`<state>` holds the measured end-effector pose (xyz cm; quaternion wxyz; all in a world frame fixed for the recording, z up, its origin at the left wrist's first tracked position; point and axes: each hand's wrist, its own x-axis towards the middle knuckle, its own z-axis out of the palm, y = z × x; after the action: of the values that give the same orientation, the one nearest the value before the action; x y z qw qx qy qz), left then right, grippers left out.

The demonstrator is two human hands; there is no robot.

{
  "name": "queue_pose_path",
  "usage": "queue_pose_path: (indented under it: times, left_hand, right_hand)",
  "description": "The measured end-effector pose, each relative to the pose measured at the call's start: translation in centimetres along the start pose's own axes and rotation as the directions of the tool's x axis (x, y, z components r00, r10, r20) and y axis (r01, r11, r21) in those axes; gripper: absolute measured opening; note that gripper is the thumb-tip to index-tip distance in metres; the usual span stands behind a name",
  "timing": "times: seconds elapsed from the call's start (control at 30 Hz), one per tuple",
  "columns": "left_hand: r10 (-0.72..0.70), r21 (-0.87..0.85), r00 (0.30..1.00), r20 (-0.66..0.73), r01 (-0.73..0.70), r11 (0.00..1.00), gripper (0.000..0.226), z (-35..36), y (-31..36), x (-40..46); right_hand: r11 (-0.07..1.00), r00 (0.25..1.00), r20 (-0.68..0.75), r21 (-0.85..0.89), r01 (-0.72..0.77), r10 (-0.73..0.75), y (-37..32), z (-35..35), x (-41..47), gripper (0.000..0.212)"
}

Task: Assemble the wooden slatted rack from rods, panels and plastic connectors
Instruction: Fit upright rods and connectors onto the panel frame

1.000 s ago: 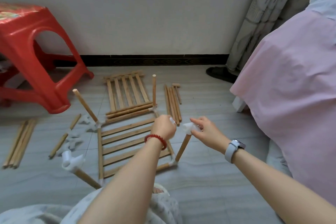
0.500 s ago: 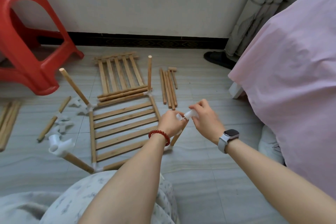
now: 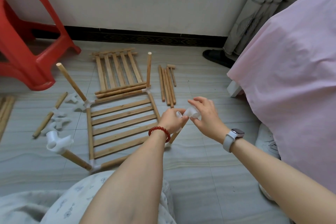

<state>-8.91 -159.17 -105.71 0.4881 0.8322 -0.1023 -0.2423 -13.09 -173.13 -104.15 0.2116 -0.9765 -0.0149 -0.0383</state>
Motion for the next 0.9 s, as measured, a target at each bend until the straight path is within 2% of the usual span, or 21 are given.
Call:
queue_pose_path:
  times: [0.1, 0.27, 0.47, 0.6, 0.77, 0.9]
  left_hand:
    - [-0.015, -0.03, 1.0, -0.003, 0.015, 0.999, 0.031, 0.3, 0.2, -0.1]
    - [-0.024, -0.04, 1.0, 0.006, 0.025, 0.999, 0.031, 0.7, -0.1, -0.4]
    - [-0.166, -0.079, 0.983, 0.078, 0.172, 0.982, 0.031, -0.8, -1.1, 0.2]
    - [-0.251, -0.125, 0.967, -0.048, 0.243, 0.962, 0.022, -2.0, -1.3, 0.5]
    - [-0.209, -0.081, 0.966, -0.153, 0.199, 0.977, 0.019, -3.2, -1.0, 0.9]
    - [-0.188, -0.084, 0.968, -0.166, 0.176, 0.981, 0.017, -3.6, -1.0, 0.7]
  right_hand:
    - [0.999, 0.997, 0.072, 0.021, -0.03, 0.028, 0.3, -0.6, 0.3, 0.049]
    - [0.995, 0.989, 0.144, 0.095, 0.022, -0.036, 0.2, -1.5, 0.0, 0.048]
    - [0.996, 0.99, 0.136, 0.087, 0.012, -0.024, 0.1, -1.8, 0.0, 0.044]
    - [0.993, 0.994, 0.114, 0.12, -0.019, 0.005, -0.4, -1.5, 0.0, 0.042]
    - [0.995, 0.983, 0.181, -0.079, 0.058, -0.043, -1.1, -1.3, 0.3, 0.042]
    - [0.992, 0.977, 0.213, -0.121, 0.044, -0.018, -1.3, -1.4, 0.3, 0.039]
